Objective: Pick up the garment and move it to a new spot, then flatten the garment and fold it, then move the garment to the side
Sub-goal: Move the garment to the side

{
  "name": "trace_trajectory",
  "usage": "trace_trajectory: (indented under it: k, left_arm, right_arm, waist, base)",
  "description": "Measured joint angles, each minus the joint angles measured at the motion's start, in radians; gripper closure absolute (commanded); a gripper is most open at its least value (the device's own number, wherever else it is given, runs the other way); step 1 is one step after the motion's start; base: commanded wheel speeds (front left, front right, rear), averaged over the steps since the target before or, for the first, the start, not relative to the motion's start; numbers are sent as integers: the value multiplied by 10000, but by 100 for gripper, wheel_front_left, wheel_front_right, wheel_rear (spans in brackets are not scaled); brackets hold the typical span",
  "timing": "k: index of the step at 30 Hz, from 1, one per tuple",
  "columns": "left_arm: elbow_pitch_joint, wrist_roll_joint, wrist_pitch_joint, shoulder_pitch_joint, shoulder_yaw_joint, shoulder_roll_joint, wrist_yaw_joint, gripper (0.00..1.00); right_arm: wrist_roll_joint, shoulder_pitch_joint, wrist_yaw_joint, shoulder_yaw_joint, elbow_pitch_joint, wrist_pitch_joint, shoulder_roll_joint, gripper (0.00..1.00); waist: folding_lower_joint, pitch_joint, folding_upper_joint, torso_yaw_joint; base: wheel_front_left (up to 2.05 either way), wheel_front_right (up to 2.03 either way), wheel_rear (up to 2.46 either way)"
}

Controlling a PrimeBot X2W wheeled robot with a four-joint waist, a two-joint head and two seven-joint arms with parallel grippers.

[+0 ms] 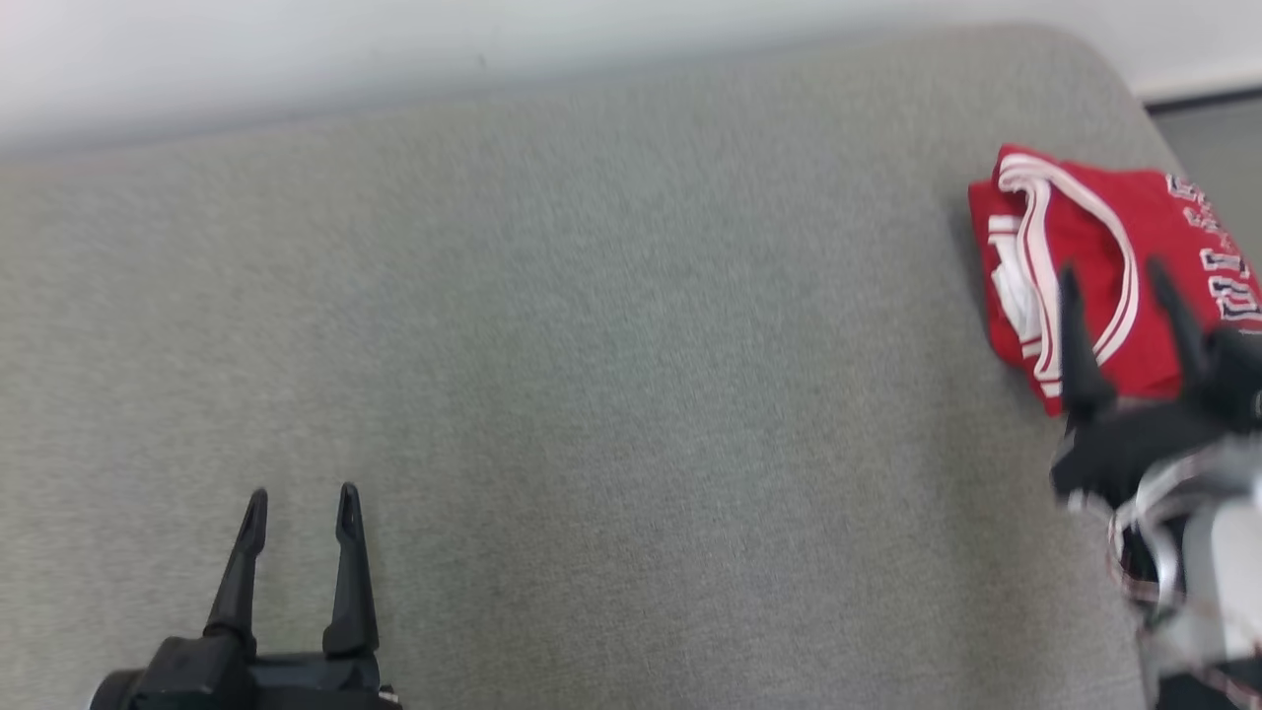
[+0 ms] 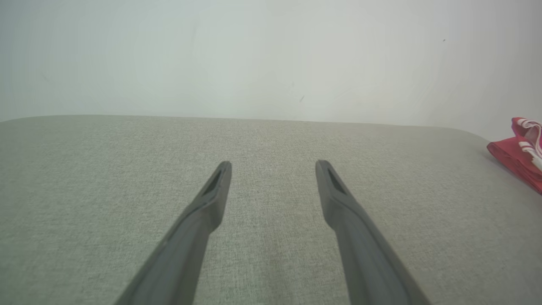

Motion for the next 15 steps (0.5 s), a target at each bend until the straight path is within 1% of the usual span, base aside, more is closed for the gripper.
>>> trace_trajectory:
  k: [4,5,7,9,12,13,15]
  left_arm:
    - [520,-244,0,227,-59,-25,130,0]
    - [606,-276,4,311,-61,-44,301,0]
    - [606,-374,2,344,-25,-38,485,0]
    - [644,-472,0,432,-58,-42,577,0]
    - [786,-650,2,639,-69,-40,761,0]
    - [848,-698,0,676,-84,-42,796,0]
    - [863,-493,0,778,-188,-46,669,0]
  right_arm:
    - [587,1249,-2,198,-280,-717,407,0]
    - [771,1520,-2,211,-313,-880,616,0]
    - [857,2035,-2,341,-330,-1076,926,0]
    - [924,2471,-2,412,-322,-1241,1229,0]
    - [909,3098,-2,495,-274,-1490,1480,0]
    - [907,3271,-2,520,-265,-1590,1547,0]
    - [855,3552,-2,502,-259,-1699,1749,0]
  waist:
    - [-1,-623,-1,207]
    - [-1,-771,-1,276]
    - [-1,-1041,-1,429]
    - [0,-1281,-1,598]
    - [-1,-1603,-1,874]
    - [0,-1708,-1,962]
    - [0,-1919,-1,1113]
  base:
    - [0,0,0]
    - [0,0,0]
    - [0,0,0]
    - [0,0,0]
    - [0,0,0]
    - [0,0,0]
    - [0,0,0]
